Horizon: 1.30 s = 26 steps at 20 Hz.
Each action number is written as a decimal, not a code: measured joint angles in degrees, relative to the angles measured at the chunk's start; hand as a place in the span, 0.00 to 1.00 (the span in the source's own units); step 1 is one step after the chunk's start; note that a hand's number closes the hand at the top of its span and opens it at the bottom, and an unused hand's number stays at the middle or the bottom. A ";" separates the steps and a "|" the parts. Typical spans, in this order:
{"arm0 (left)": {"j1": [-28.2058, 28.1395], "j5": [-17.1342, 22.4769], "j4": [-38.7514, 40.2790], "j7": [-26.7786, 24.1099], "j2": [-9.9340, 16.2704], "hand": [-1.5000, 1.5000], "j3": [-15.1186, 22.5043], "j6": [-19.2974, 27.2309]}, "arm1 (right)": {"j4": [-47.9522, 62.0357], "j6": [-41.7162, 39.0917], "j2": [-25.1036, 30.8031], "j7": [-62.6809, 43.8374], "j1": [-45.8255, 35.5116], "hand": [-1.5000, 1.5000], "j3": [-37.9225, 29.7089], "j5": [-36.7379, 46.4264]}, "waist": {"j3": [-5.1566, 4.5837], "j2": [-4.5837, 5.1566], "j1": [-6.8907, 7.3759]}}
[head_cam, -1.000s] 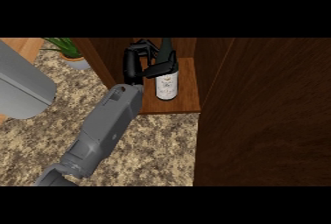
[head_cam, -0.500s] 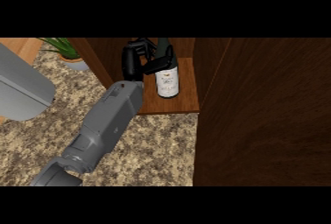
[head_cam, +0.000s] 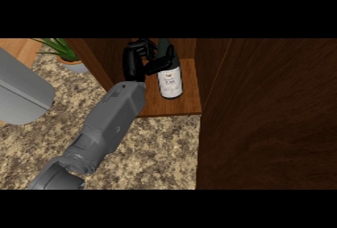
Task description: Pick up the wine, place it into the cabinet and close the cabinet
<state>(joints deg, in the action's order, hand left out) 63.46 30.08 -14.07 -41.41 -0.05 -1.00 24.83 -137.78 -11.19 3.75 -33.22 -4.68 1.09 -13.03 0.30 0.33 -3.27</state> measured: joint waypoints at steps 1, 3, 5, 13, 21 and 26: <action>0.13 -0.02 0.36 -0.29 0.00 1.00 -0.18 -0.12 | -0.04 0.03 -0.33 0.32 0.50 0.00 0.54 0.05 | 0.03 -0.04 -0.02; 0.63 -0.16 1.32 -0.90 0.00 1.00 -0.47 0.41 | 0.00 -0.19 -0.33 0.69 0.80 0.00 0.67 0.07 | 0.02 0.04 -0.11; 1.09 -0.52 2.21 -1.08 0.00 0.00 -0.55 0.81 | 0.11 0.03 -0.33 0.73 0.34 0.00 0.50 0.10 | 0.01 0.09 0.02; 1.68 -1.90 5.41 -1.19 0.26 0.00 -0.78 2.05 | 0.14 -0.36 -0.20 1.16 0.65 0.00 1.00 0.12 | 0.03 0.26 -0.45; 0.94 -4.06 8.16 -2.29 0.12 0.00 -0.14 4.65 | 0.25 0.17 -0.37 1.20 0.02 0.00 1.40 0.25 | -0.13 0.73 -0.83; 0.73 -4.27 8.07 -3.53 0.15 0.00 -0.67 5.21 | 0.52 0.79 -0.28 0.61 -1.71 0.00 1.48 0.38 | -0.11 0.84 -0.95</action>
<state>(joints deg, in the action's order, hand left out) 64.19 25.81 -6.00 -44.94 0.10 -1.67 30.04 -137.26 -10.40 3.47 -32.61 -6.40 2.57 -12.65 0.19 1.17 -4.23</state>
